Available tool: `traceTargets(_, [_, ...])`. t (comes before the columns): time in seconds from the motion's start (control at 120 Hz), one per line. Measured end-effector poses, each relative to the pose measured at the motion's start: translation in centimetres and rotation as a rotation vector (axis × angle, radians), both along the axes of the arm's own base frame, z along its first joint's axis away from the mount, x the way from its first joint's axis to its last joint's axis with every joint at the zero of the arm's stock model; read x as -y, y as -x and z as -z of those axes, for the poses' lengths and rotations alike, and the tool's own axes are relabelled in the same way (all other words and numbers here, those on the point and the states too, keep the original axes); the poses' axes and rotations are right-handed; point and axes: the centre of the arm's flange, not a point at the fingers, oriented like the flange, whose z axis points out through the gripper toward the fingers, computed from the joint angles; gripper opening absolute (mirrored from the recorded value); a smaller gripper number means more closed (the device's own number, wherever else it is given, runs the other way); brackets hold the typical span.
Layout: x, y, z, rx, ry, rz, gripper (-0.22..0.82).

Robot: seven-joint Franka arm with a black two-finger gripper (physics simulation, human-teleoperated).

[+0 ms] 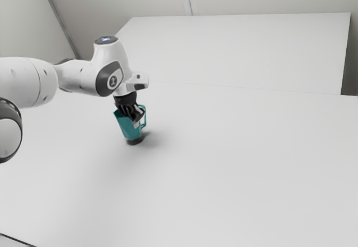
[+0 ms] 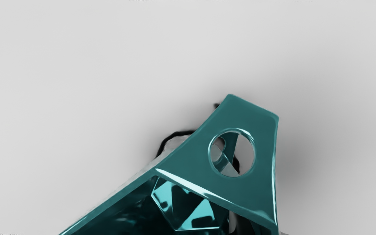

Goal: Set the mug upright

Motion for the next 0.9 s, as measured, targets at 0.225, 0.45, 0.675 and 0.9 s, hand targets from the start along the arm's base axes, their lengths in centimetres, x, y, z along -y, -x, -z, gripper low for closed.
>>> traceTargets(0.225, [-0.2, 0.4, 2.1, 0.025, 0.005, -0.132, -0.18])
traceTargets(0.45, [0.3, 0.1, 2.3, 0.044, -0.009, -0.192, 0.23])
traceTargets(0.675, [0.8, -1.8, -8.7, 0.163, -0.026, -0.227, 0.47])
traceTargets(0.9, [4.9, 0.6, -23.1, 0.208, -0.012, -0.201, 0.56])
